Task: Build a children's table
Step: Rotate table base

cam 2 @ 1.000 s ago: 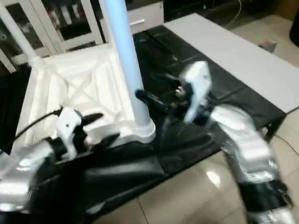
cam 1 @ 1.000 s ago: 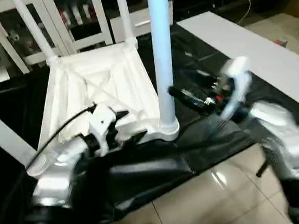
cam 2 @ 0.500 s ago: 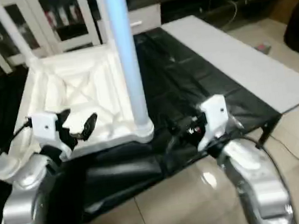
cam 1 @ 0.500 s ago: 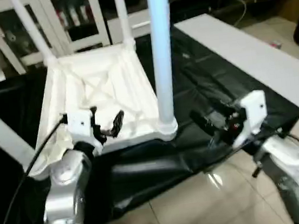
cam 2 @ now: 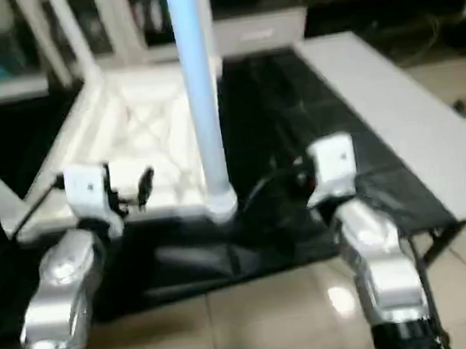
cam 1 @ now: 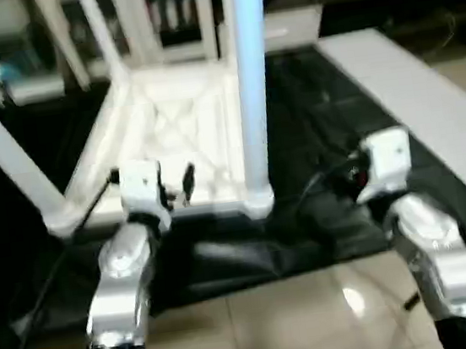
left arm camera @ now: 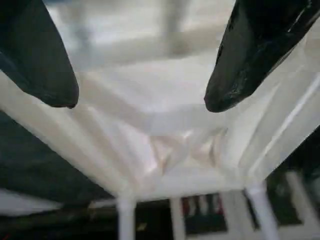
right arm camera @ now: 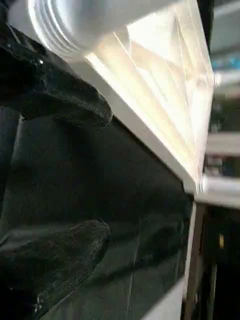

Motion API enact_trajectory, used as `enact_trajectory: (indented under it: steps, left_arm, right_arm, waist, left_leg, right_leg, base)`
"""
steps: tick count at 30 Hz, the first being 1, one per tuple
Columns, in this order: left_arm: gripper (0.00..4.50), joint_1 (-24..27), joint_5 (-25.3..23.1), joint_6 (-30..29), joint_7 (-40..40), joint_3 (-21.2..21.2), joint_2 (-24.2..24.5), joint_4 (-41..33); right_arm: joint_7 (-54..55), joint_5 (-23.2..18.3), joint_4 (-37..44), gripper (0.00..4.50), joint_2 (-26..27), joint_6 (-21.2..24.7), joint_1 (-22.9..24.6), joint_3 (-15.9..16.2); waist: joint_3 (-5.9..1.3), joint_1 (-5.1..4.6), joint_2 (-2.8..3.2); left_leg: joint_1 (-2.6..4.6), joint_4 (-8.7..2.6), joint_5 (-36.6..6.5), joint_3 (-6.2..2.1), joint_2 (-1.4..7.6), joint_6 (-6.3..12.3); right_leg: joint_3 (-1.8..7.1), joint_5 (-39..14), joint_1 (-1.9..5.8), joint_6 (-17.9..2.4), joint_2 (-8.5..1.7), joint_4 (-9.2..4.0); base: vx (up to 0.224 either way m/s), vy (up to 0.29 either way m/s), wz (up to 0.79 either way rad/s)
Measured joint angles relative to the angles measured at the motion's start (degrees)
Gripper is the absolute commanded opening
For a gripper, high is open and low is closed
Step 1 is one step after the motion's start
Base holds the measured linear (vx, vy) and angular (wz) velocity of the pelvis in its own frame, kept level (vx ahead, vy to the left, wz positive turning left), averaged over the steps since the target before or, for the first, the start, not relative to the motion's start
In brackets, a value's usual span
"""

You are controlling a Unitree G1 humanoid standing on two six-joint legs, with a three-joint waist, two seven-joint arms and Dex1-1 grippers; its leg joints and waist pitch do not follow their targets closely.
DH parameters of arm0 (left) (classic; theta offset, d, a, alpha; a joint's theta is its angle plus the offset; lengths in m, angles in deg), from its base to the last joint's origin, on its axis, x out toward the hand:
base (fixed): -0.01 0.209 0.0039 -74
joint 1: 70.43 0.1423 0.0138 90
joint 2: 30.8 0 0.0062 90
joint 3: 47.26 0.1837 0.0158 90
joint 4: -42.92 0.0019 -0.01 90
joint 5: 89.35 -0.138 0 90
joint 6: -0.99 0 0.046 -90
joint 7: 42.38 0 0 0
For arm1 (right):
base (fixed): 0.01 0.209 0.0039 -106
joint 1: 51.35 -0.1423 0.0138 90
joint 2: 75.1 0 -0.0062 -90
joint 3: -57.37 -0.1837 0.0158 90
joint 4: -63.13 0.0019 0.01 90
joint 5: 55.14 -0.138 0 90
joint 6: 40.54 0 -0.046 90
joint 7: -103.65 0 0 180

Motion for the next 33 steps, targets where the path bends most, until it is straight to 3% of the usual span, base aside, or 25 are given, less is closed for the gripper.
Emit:
enact_trajectory:
  steps: [1, 2, 4, 6, 8, 12, 13, 14, 15, 16, 17, 19, 20, 22, 23, 24, 25, 26, 27, 28, 29, 30, 31, 32, 33]
  left_arm:
    - [4.49, -0.51, -0.12, -0.06, 0.08, -0.21, 0.09, -0.30]
    - [4.49, -0.67, -0.28, -0.05, 0.20, -0.08, -0.37, -0.48]
    - [4.49, -0.26, -0.19, -0.11, 0.30, 1.54, -1.46, -0.48]
    - [4.49, -0.38, 0.70, 0.11, -0.14, 1.92, -1.54, -0.55]
    - [4.49, -0.14, 1.50, 0.55, -0.64, 1.60, -1.02, -0.61]
    - [4.49, -0.03, 1.86, 0.69, -0.78, 1.03, -0.11, -0.83]
    - [4.49, 0.09, 1.85, 0.66, -0.78, 0.88, 0.19, -0.83]
    - [4.49, 0.17, 1.85, 0.63, -0.77, 0.45, 0.34, -0.84]
    - [4.49, 0.19, 1.84, 0.62, -0.75, -0.08, 0.48, -0.84]
    - [4.49, 0.40, 1.84, 0.58, -0.76, -0.60, 0.76, -0.83]
    - [4.49, 0.75, 1.83, 0.54, -0.74, -1.16, 1.00, -0.88]
    - [4.49, 0.78, 1.94, 0.56, -0.75, -1.43, 1.51, -1.06]
    - [4.49, 0.78, 2.00, 0.58, -0.76, -1.34, 1.51, -1.34]
    - [4.49, 0.68, 2.22, 0.57, -0.96, 0.11, 0.73, -1.42]
    - [4.49, 0.67, 2.49, 0.57, -1.32, 1.00, 0.22, -1.48]
    - [4.49, 0.73, 2.69, 0.56, -1.55, 1.62, 0.08, -1.47]
    - [4.49, 0.83, 2.90, 0.54, -1.74, 1.47, 0.32, -1.52]
    - [4.49, 1.00, 2.95, 0.54, -1.82, 1.00, 0.87, -1.59]
    - [4.49, 1.18, 2.95, 0.51, -1.81, 0.25, 1.38, -1.59]
    - [4.49, 1.73, 2.93, 0.39, -1.79, -0.92, 2.17, -1.51]
    - [4.49, 1.78, 2.94, 0.35, -1.80, -1.12, 2.09, -1.53]
    - [4.49, 1.61, 3.00, 0.34, -1.92, -0.89, 1.74, -1.55]
    - [4.49, 0.73, 3.05, 0.30, -2.03, -0.37, 0.97, -1.33]
    - [4.49, 0.53, 3.26, 0.20, -2.49, 1.39, -0.59, -1.26]
    - [4.49, 0.57, 3.58, 0.20, -3.03, 2.73, -1.19, -1.37]
  right_arm:
    - [-0.21, -0.01, 0.44, 3.29, -0.20, 0.01, 0.40, 0.13]
    - [-0.30, 0.01, 0.33, 3.29, -0.62, 0.09, 0.59, -0.17]
    - [-1.38, -0.92, 0.81, 3.29, -1.05, 0.26, 2.27, -0.26]
    - [-1.81, -1.67, 1.22, 3.29, -0.44, 0.38, 3.26, 0.05]
    - [-1.82, -1.43, 1.42, 3.29, 0.76, 0.31, 3.28, 1.74]
    - [-2.71, -1.37, 2.13, 3.29, 1.58, 0.11, 3.11, 4.51]
    - [-3.23, -1.37, 2.18, 3.29, 1.44, 0.08, 3.09, 4.89]
    - [-3.52, -1.38, 2.36, 3.29, 1.44, 0.03, 3.08, 5.03]
    - [-3.77, -1.37, 2.49, 3.29, 1.39, -0.09, 3.07, 5.21]
    - [-3.76, -1.55, 2.45, 3.29, 1.71, -0.11, 3.00, 5.37]
    - [-3.75, -1.69, 2.53, 3.29, 2.20, -0.13, 2.88, 5.41]
    - [-2.95, -1.78, 2.54, 3.29, 2.49, -0.30, 2.63, 4.85]
    - [-2.20, -1.77, 2.52, 3.29, 2.46, -0.34, 2.60, 3.98]
    - [-1.20, -1.89, 2.34, 3.29, 2.10, -0.81, 2.68, 2.47]
    - [-0.48, -1.98, 2.29, 3.29, 2.19, -0.92, 2.68, 1.35]
    - [0.43, -2.08, 2.17, 3.29, 2.34, -0.92, 2.64, 0.32]
    - [1.06, -2.41, 2.06, 3.29, 2.54, -0.92, 2.46, -0.67]
    - [1.26, -2.51, 2.04, 3.29, 2.80, -0.93, 2.09, -0.83]
    - [1.19, -2.73, 2.05, 3.29, 3.18, -0.93, 1.66, -0.63]
    - [0.60, -3.24, 2.21, 3.29, 3.38, -0.93, 1.74, -0.04]
    - [0.09, -3.84, 2.65, 3.29, 3.35, -0.94, 2.32, 0.18]
    - [-0.39, -4.23, 3.04, 3.29, 3.11, -0.94, 2.74, 0.18]
    - [-1.12, -4.66, 3.58, 3.29, 2.05, -0.99, 3.20, -0.41]
    - [-1.51, -4.91, 3.41, 3.29, 0.94, -0.90, 4.13, -1.42]
    - [-1.61, -4.91, 3.21, 3.29, 0.33, -0.80, 4.55, -2.17]
  waist:
    - [-0.20, 0.29, -1.11]
    - [-0.05, 0.87, -0.95]
    - [0.08, 1.31, -1.15]
    - [0.18, 0.69, -0.89]
    - [0.58, 0.19, -0.49]
    - [2.07, -1.65, 0.65]
    - [2.39, -2.37, 0.99]
    - [2.62, -2.82, 1.28]
    - [2.72, -3.11, 1.27]
    - [2.93, -4.01, 0.65]
    - [3.03, -4.01, 0.20]
    - [2.89, -4.27, -0.57]
    - [2.86, -4.19, -0.59]
    - [2.46, -3.21, -0.43]
    - [1.97, -2.91, -0.11]
    - [1.43, -2.64, 0.09]
    - [0.92, -2.89, 0.05]
    - [0.82, -3.21, -0.11]
    - [0.67, -3.57, -0.46]
    - [0.46, -4.04, -0.86]
    - [0.24, -4.32, -1.46]
    - [-0.06, -4.56, -2.26]
    - [0.00, -4.65, -3.47]
    - [0.16, -4.05, -3.37]
    - [0.20, -3.40, -3.10]
  left_leg:
    - [-1.04, 1.50, -0.12, -0.18, -0.76, 0.32]
    - [-1.95, 2.03, -0.33, -1.06, -1.02, 1.44]
    - [-1.24, -0.47, 0.19, -1.73, -0.71, 1.64]
    - [-1.12, -2.24, 1.51, -4.07, -0.90, 1.07]
    - [-0.65, -2.90, 1.39, -5.66, -0.40, 0.61]
    - [-0.55, -1.68, -0.67, -5.29, 1.17, -0.62]
    - [-0.64, -1.79, -0.68, -5.08, 1.56, -0.87]
    - [-0.67, -1.93, -0.65, -5.15, 1.50, -1.05]
    - [-0.01, -2.48, -0.38, -5.35, 1.22, -1.52]
    - [1.10, -2.98, -0.25, -5.72, -0.04, -1.68]
    - [2.29, -3.26, -0.25, -4.54, -0.20, -1.69]
    - [3.63, -3.31, -0.25, -2.59, -0.55, -1.69]
    - [3.67, -3.47, -0.26, -2.16, -0.56, -1.68]
    - [2.92, -3.85, 0.19, -1.03, -0.43, -0.72]
    - [2.35, -3.79, 1.25, -0.99, -0.22, 0.80]
    - [2.11, -3.77, 2.22, -1.04, -0.08, 0.81]
    - [2.43, -4.00, 1.83, -1.40, -0.10, 0.19]
    - [2.58, -4.22, 1.54, -1.54, -0.45, 0.13]
    - [2.88, -4.39, 1.13, -2.09, -1.09, 0.33]
    - [3.59, -4.57, 0.35, -3.36, -1.89, 0.60]
    - [4.25, -4.90, -0.23, -4.14, -2.99, 1.48]
    - [4.92, -5.17, -0.78, -4.33, -4.21, 1.82]
    - [5.21, -3.89, -2.20, -3.93, -5.78, 2.35]
    - [4.94, -0.97, -3.38, -3.56, -5.62, 5.61]
    - [3.97, 2.30, -3.57, -3.61, -5.70, 6.80]
  right_leg:
    - [3.80, -0.04, -0.56, 3.02, -2.88, -2.66]
    - [3.66, 0.13, -0.97, 2.95, -3.07, -2.42]
    - [3.34, 0.99, -0.70, 2.10, -2.09, -3.78]
    - [0.53, 1.87, 0.42, 1.66, -2.19, -5.58]
    - [-2.91, 1.92, 2.71, 1.19, -2.90, -7.57]
    - [-9.66, 1.59, 7.20, 0.78, -5.64, -10.29]
    - [-10.29, 1.21, 8.67, 1.37, -5.63, -11.25]
    - [-10.20, 0.49, 9.61, 1.54, -5.31, -11.80]
    - [-9.05, -0.66, 9.97, 1.18, -4.77, -11.40]
    - [-5.97, -1.41, 10.11, -0.07, -3.78, -11.04]
    - [-3.69, -1.96, 10.26, -1.20, -3.41, -10.09]
    - [-1.34, -1.93, 10.64, -1.03, -3.50, -9.03]
    - [-0.56, -2.00, 10.70, -0.58, -3.55, -9.28]
    - [-0.05, -1.57, 11.65, 1.89, -3.40, -11.15]
    - [-0.13, -1.32, 11.72, 2.33, -3.07, -11.71]
    - [-0.20, -1.37, 11.79, 2.48, -2.87, -12.14]
    - [-0.29, -1.87, 11.37, 2.07, -2.60, -12.29]
    - [-0.34, -2.51, 10.77, 0.27, -2.73, -11.25]
    - [-0.38, -2.93, 8.93, -0.07, -2.76, -8.28]
    - [-0.35, -3.16, 5.69, 1.22, -2.34, -3.66]
    - [-0.28, -3.20, 3.15, 2.87, -2.18, -2.12]
    - [0.69, -2.82, 1.54, 3.14, -2.27, -3.62]
    - [2.84, 0.51, 1.64, 1.02, -2.52, -5.11]
    - [3.60, -0.56, 2.73, 1.03, -1.94, -4.92]
    - [3.79, -1.03, 3.95, 0.62, -1.39, -5.52]
  base:
    - [-0.111, 0.101, 0.02]
    - [-0.191, 0.127, 0.01]
    - [-0.137, -0.015, -0.01]
    - [-0.058, -0.165, 0.11]
    - [-0.065, -0.073, 0.40]
    - [-0.050, 0.023, 0.62]
    - [0.010, 0.106, 0.65]
    - [0.071, 0.077, 0.65]
    - [0.071, 0.077, 0.65]
    - [0.115, 0.047, 0.66]
    - [0.116, 0.042, 0.37]
    - [0.119, 0.033, 0.26]
    - [0.127, 0.045, 0.11]
    - [0.140, 0.050, 0.10]
    - [0.179, 0.033, 0.15]
    - [0.179, 0.033, 0.15]
    - [0.232, 0.001, 0.12]
    - [0.255, -0.021, 0.01]
    - [0.255, -0.021, 0.01]
    - [0.195, -0.079, -0.27]
    - [0.140, -0.120, -0.43]
    - [0.140, -0.120, -0.43]
    - [0.099, -0.098, -0.11]
    - [0.135, -0.034, 0.09]
    - [0.135, -0.034, 0.09]
